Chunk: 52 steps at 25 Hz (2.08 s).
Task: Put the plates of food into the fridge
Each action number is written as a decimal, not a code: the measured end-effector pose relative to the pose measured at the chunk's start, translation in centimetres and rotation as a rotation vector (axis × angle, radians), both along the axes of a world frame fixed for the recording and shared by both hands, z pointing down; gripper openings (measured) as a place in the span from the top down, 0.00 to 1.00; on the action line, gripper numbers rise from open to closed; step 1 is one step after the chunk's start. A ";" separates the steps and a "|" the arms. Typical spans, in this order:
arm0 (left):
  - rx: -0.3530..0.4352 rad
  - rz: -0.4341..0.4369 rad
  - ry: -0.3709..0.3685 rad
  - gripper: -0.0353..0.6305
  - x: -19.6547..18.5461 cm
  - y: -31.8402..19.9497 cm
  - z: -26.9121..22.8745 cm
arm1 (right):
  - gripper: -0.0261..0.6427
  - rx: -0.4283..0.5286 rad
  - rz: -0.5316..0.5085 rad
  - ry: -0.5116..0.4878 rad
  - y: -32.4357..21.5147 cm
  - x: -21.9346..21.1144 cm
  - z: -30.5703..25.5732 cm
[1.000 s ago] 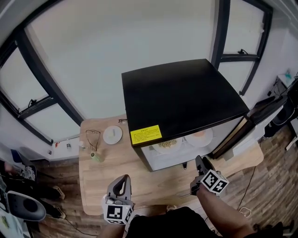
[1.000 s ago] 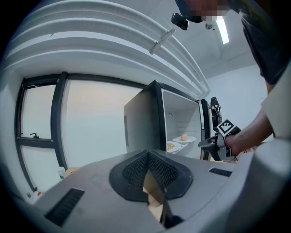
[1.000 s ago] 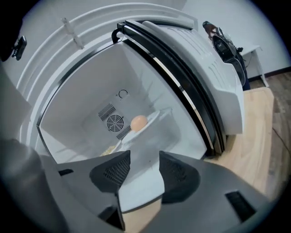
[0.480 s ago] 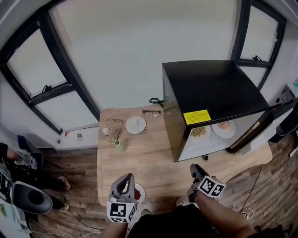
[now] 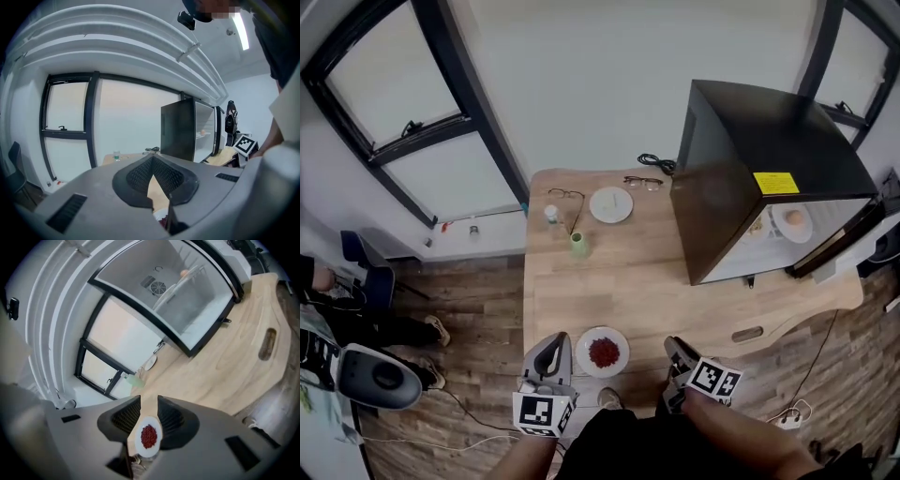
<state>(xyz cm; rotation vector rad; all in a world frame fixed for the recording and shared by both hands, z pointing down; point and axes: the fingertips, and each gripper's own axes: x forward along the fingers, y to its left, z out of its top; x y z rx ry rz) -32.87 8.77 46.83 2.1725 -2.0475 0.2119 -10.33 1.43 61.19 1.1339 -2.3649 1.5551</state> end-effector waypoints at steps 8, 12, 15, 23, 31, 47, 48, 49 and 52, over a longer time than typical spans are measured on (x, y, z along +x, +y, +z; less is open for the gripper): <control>-0.053 0.005 -0.001 0.94 -2.9 4.0 2.6 | 0.77 -0.185 -0.056 -0.075 7.8 -5.1 6.2; -0.075 -0.009 -0.026 0.94 -4.3 6.1 3.1 | 0.78 -0.275 -0.021 -0.093 10.1 -6.0 9.5; -0.103 -0.020 -0.053 0.94 -5.4 7.8 3.4 | 0.78 -0.306 -0.012 -0.119 10.9 -7.1 11.3; -0.150 -0.046 -0.093 0.94 -7.8 10.6 3.9 | 0.78 -0.329 -0.001 -0.129 11.3 -9.9 14.2; -0.125 -0.033 -0.110 0.94 -8.0 10.2 2.9 | 0.86 -0.330 0.029 -0.176 10.9 -11.3 14.5; -0.081 0.112 -0.052 0.94 -3.3 2.8 3.1 | 0.92 -0.329 0.144 -0.356 7.3 -5.5 7.8; -0.081 0.127 -0.051 0.94 -2.6 2.2 3.3 | 0.92 -0.322 0.160 -0.367 6.7 -4.7 7.3; -0.079 0.137 -0.048 0.94 -2.0 1.4 3.3 | 0.92 -0.314 0.174 -0.374 6.1 -3.8 6.9; -0.071 0.159 -0.033 0.94 -0.1 -1.4 3.2 | 0.92 -0.288 0.216 -0.365 4.1 -0.5 6.2</control>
